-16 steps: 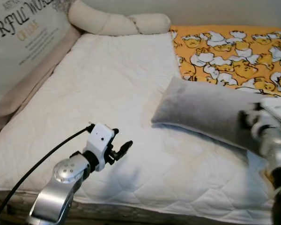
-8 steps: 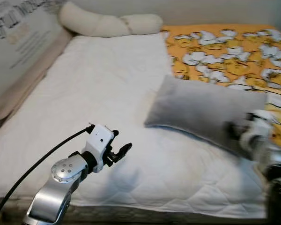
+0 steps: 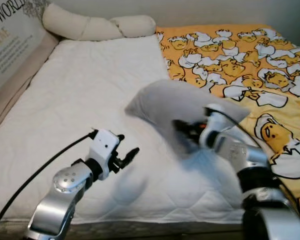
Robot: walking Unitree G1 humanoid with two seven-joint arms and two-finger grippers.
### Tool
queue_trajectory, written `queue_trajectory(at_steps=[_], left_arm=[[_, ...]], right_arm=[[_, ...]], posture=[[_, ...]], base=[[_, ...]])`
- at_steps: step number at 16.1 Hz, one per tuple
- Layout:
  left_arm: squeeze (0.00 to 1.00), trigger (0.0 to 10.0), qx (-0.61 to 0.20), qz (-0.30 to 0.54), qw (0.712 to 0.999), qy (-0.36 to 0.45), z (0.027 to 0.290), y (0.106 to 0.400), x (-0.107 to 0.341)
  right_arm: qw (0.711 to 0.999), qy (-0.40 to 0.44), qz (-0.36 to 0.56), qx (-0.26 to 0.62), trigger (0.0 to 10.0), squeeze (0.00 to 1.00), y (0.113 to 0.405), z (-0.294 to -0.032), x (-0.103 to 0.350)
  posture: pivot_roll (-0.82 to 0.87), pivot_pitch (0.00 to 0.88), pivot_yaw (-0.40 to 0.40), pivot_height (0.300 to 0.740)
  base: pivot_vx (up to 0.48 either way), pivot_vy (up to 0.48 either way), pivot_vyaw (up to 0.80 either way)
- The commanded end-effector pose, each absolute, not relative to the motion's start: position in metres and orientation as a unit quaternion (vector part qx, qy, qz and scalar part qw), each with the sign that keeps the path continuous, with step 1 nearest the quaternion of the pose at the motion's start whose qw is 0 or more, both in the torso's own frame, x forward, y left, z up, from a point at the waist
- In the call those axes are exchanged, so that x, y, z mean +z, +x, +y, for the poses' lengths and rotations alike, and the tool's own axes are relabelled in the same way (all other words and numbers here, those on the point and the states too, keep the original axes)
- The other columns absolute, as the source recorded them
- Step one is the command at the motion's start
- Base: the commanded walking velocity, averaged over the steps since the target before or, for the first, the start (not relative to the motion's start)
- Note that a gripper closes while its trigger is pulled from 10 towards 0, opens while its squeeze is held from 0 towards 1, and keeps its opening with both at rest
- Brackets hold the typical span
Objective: Clean up the room
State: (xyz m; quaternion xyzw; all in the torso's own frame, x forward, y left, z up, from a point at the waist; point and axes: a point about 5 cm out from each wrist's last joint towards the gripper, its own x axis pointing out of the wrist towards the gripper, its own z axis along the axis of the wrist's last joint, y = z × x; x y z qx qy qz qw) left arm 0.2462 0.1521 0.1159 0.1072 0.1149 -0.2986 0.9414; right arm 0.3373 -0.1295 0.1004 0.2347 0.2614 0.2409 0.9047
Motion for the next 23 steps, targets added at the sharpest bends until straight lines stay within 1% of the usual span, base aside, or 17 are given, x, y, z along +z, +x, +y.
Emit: queue_trajectory(at_steps=[1, 3, 4, 6, 8, 9, 10, 11, 12, 13, 14, 15, 16, 17, 19, 21, 23], left_arm=[[0.0, 10.0, -0.285, 0.106, 0.946, 0.11, 0.159, 0.25, 0.12], [0.0, 10.0, -0.266, 0.101, 0.951, 0.12, 0.173, 0.253, 0.125], [0.0, 10.0, -0.26, 0.101, 0.953, 0.123, 0.176, 0.253, 0.126], [0.0, 10.0, -0.241, 0.104, 0.956, 0.132, 0.19, 0.256, 0.127], [0.0, 10.0, -0.239, 0.104, 0.956, 0.133, 0.193, 0.26, 0.128], [0.0, 10.0, -0.239, 0.104, 0.956, 0.134, 0.194, 0.262, 0.129], [0.0, 10.0, -0.241, 0.102, 0.956, 0.133, 0.194, 0.265, 0.13], [0.0, 10.0, -0.247, 0.1, 0.956, 0.123, 0.19, 0.27, 0.13], [0.0, 10.0, -0.253, 0.103, 0.956, 0.11, 0.184, 0.274, 0.127], [0.0, 10.0, -0.255, 0.104, 0.955, 0.106, 0.183, 0.275, 0.126], [0.0, 10.0, -0.259, 0.111, 0.956, 0.078, 0.172, 0.281, 0.119], [0.0, 10.0, -0.258, 0.114, 0.957, 0.065, 0.168, 0.284, 0.116], [0.0, 10.0, -0.247, 0.132, 0.96, 0.017, 0.151, 0.297, 0.104], [0.0, 10.0, -0.244, 0.138, 0.96, 0.007, 0.148, 0.3, 0.1], [0.0, 10.0, -0.207, 0.187, 0.96, -0.018, 0.135, 0.317, 0.076], [0.0, 10.0, -0.153, 0.223, 0.962, -0.043, 0.132, 0.327, 0.06], [0.0, 10.0, -0.155, 0.255, 0.953, -0.047, 0.117, 0.328, 0.047]], right_arm=[[0.899, 0.242, 0.252, 0.264, 10.0, 0.0, 0.338, -0.117, 0.117], [0.876, 0.269, 0.253, 0.31, 10.0, 0.0, 0.324, -0.088, 0.139], [0.871, 0.275, 0.253, 0.32, 10.0, 0.0, 0.319, -0.082, 0.144], [0.849, 0.314, 0.233, 0.357, 10.0, 0.0, 0.306, -0.057, 0.172], [0.843, 0.35, 0.199, 0.357, 10.0, 0.0, 0.305, -0.053, 0.202], [0.843, 0.357, 0.185, 0.356, 10.0, 0.0, 0.306, -0.054, 0.212], [0.85, 0.352, 0.168, 0.354, 10.0, 0.0, 0.309, -0.059, 0.219], [0.896, 0.286, 0.142, 0.308, 10.0, 0.0, 0.319, -0.082, 0.219], [0.931, 0.226, 0.141, 0.249, 10.0, 0.0, 0.328, -0.109, 0.208], [0.938, 0.211, 0.143, 0.234, 10.0, 0.0, 0.329, -0.116, 0.205], [0.961, 0.151, 0.154, 0.173, 10.0, 0.0, 0.336, -0.146, 0.189], [0.967, 0.129, 0.159, 0.149, 10.0, 0.0, 0.338, -0.158, 0.182], [0.98, 0.075, 0.171, 0.071, 10.0, 0.0, 0.347, -0.197, 0.16], [0.981, 0.067, 0.173, 0.057, 10.0, 0.0, 0.348, -0.204, 0.156], [0.982, 0.009, 0.188, -0.027, 10.0, 0.0, 0.351, -0.244, 0.132], [0.976, -0.015, 0.21, -0.059, 10.0, 0.0, 0.347, -0.263, 0.116], [0.973, -0.027, 0.226, -0.047, 10.0, 0.0, 0.346, -0.265, 0.106]], posture=[[-0.08, 0.0, 0.018, 0.74], [-0.08, 0.0, 0.014, 0.74], [-0.07, 0.0, 0.011, 0.74], [-0.08, 0.0, 0.019, 0.74], [-0.09, 0.0, 0.031, 0.74], [-0.1, 0.0, 0.039, 0.74], [-0.1, 0.0, 0.044, 0.74], [-0.12, 0.0, 0.06, 0.74], [-0.12, 0.0, 0.058, 0.74], [-0.12, 0.0, 0.058, 0.74], [-0.12, 0.0, 0.05, 0.74], [-0.12, 0.0, 0.05, 0.74], [-0.12, 0.0, 0.051, 0.74], [-0.12, 0.0, 0.051, 0.74], [-0.13, 0.0, 0.053, 0.74], [-0.13, 0.0, 0.044, 0.74], [-0.14, 0.0, 0.033, 0.74]], base=[[0.0, 0.0, 0.0], [0.0, 0.0, 0.0], [0.0, 0.0, 0.0], [0.0, 0.0, 0.0], [0.0, 0.0, 0.0], [0.0, 0.0, 0.0], [0.0, 0.0, 0.0], [0.0, 0.0, 0.0], [0.0, 0.0, 0.0], [0.0, 0.0, 0.0], [0.0, 0.0, 0.0], [0.0, 0.0, 0.0], [0.0, 0.0, 0.0], [0.0, 0.0, 0.0], [0.0, 0.0, 0.0], [0.0, 0.0, 0.0], [0.0, 0.0, 0.0]])
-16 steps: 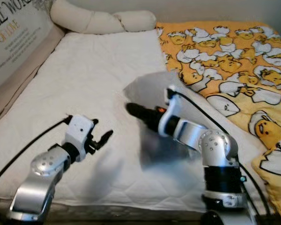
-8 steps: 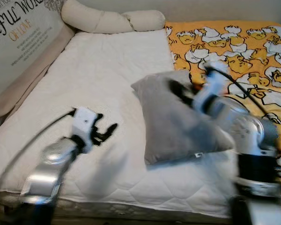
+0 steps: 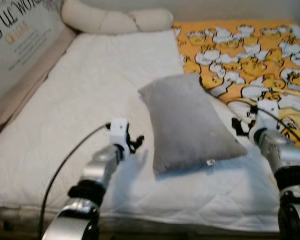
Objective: Clean up the room
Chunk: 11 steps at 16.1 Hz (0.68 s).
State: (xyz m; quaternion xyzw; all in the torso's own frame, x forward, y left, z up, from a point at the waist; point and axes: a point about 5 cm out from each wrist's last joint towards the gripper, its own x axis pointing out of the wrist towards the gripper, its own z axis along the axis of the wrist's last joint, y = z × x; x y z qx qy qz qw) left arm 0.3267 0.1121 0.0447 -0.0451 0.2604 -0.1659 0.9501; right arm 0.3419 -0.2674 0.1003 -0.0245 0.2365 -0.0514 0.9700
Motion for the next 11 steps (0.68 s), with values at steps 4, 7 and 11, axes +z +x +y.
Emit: queue_trajectory(at_steps=[4, 7, 11], left_arm=[[0.0, 10.0, -0.23, 0.303, 0.923, -0.063, 0.053, 0.315, 0.03], [0.0, 10.0, -0.257, 0.294, 0.913, -0.117, 0.037, 0.315, 0.036], [0.0, 10.0, -0.281, 0.239, 0.913, -0.174, 0.026, 0.33, 0.062]], right_arm=[[0.969, -0.019, 0.24, 0.062, 10.0, 0.0, 0.349, -0.219, 0.085], [0.962, -0.01, 0.253, 0.105, 10.0, 0.0, 0.345, -0.197, 0.075], [0.954, 0.014, 0.258, 0.154, 10.0, 0.0, 0.34, -0.166, 0.069]], posture=[[-0.16, 0.0, 0.031, 0.74], [-0.16, 0.0, 0.025, 0.74], [-0.15, 0.0, 0.017, 0.74]], base=[[0.0, 0.0, 0.0], [0.0, 0.0, 0.0], [0.0, 0.0, 0.0]])
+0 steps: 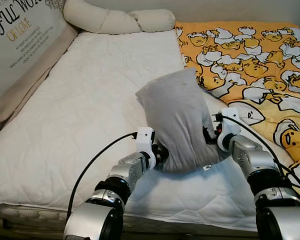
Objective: Clean up the room
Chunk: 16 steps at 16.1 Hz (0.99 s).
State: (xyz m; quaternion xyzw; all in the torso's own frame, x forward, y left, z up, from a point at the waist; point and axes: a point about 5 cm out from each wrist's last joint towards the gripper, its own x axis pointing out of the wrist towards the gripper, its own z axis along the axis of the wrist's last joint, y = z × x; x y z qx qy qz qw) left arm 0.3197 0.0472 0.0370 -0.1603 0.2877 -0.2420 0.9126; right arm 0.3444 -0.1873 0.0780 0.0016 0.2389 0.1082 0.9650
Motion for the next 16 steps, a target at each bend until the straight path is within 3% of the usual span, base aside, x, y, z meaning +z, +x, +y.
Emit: queue_trajectory(at_steps=[1, 4, 6, 9, 13, 14, 16], left_arm=[[0.0, 10.0, -0.271, 0.215, 0.922, -0.173, 0.039, 0.339, 0.071], [0.0, 10.0, -0.271, 0.178, 0.933, -0.157, 0.066, 0.349, 0.085], [0.0, 10.0, -0.298, 0.144, 0.938, -0.102, 0.105, 0.34, 0.102], [0.0, 10.0, -0.355, 0.158, 0.921, -0.041, 0.12, 0.303, 0.103], [0.0, 10.0, -0.412, 0.191, 0.89, -0.043, 0.126, 0.265, 0.103], [0.0, 10.0, -0.419, 0.189, 0.887, -0.041, 0.127, 0.259, 0.106], [0.0, 10.0, -0.379, 0.173, 0.909, -0.026, 0.142, 0.262, 0.111]], right_arm=[[0.954, 0.017, 0.249, 0.165, 10.0, 0.0, 0.341, -0.16, 0.074], [0.957, 0.033, 0.228, 0.175, 10.0, 0.0, 0.342, -0.155, 0.086], [0.958, 0.04, 0.216, 0.185, 10.0, 0.0, 0.334, -0.155, 0.093], [0.95, 0.03, 0.231, 0.208, 10.0, 0.0, 0.312, -0.165, 0.088], [0.942, 0.041, 0.244, 0.226, 10.0, 0.0, 0.284, -0.191, 0.094], [0.942, 0.036, 0.248, 0.224, 10.0, 0.0, 0.279, -0.199, 0.097], [0.947, 0.027, 0.257, 0.188, 10.0, 0.0, 0.274, -0.221, 0.1]], posture=[[-0.15, 0.0, 0.023, 0.74], [-0.14, 0.0, 0.033, 0.74], [-0.13, 0.0, 0.05, 0.74], [-0.12, 0.0, 0.056, 0.74], [-0.11, 0.0, 0.056, 0.74], [-0.1, 0.0, 0.048, 0.74], [-0.1, 0.0, 0.043, 0.74]], base=[[0.0, 0.0, 0.0], [0.0, 0.0, 0.0], [0.0, 0.0, 0.0], [0.0, 0.0, 0.0], [0.0, 0.0, 0.0], [0.0, 0.0, 0.0], [0.0, 0.0, 0.0]])
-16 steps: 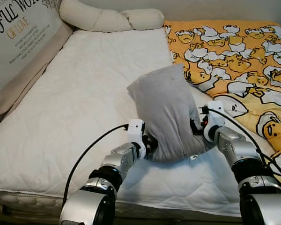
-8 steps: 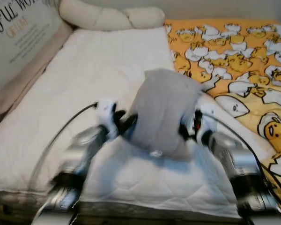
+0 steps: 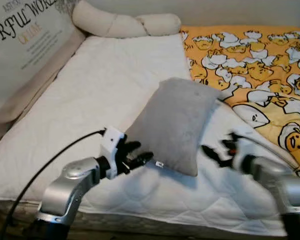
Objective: Clean up the room
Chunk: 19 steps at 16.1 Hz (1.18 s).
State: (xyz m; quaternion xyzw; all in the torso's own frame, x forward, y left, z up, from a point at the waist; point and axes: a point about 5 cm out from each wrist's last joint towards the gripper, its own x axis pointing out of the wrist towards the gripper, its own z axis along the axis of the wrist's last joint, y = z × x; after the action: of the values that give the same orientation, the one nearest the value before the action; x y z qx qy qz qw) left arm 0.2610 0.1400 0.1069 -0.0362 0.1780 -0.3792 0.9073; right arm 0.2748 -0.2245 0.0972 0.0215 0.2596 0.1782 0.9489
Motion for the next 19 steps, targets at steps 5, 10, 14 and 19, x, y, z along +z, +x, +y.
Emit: queue_trajectory(at_steps=[5, 10, 14, 19], left_arm=[[0.0, 10.0, -0.221, 0.163, 0.962, 0.014, 0.181, 0.303, 0.097], [0.0, 10.0, -0.142, 0.198, 0.965, 0.095, 0.172, 0.353, 0.08], [0.0, 10.0, -0.155, 0.248, 0.953, 0.074, 0.133, 0.349, 0.055], [0.0, 10.0, -0.301, 0.272, 0.914, -0.001, 0.07, 0.324, 0.035]], right_arm=[[0.958, 0.031, 0.245, 0.144, 10.0, 0.0, 0.281, -0.224, 0.105], [0.959, 0.015, 0.276, 0.061, 10.0, 0.0, 0.301, -0.206, 0.077], [0.955, 0.031, 0.285, 0.075, 10.0, 0.0, 0.306, -0.179, 0.068], [0.949, 0.034, 0.29, 0.121, 10.0, 0.0, 0.309, -0.152, 0.061]], posture=[[-0.11, 0.0, 0.04, 0.74], [-0.16, 0.0, 0.056, 0.74], [-0.19, 0.0, 0.049, 0.74], [-0.18, 0.0, 0.031, 0.74]], base=[[0.0, 0.0, 0.0], [0.0, 0.0, 0.0], [0.0, 0.0, 0.0], [0.0, 0.0, 0.0]])
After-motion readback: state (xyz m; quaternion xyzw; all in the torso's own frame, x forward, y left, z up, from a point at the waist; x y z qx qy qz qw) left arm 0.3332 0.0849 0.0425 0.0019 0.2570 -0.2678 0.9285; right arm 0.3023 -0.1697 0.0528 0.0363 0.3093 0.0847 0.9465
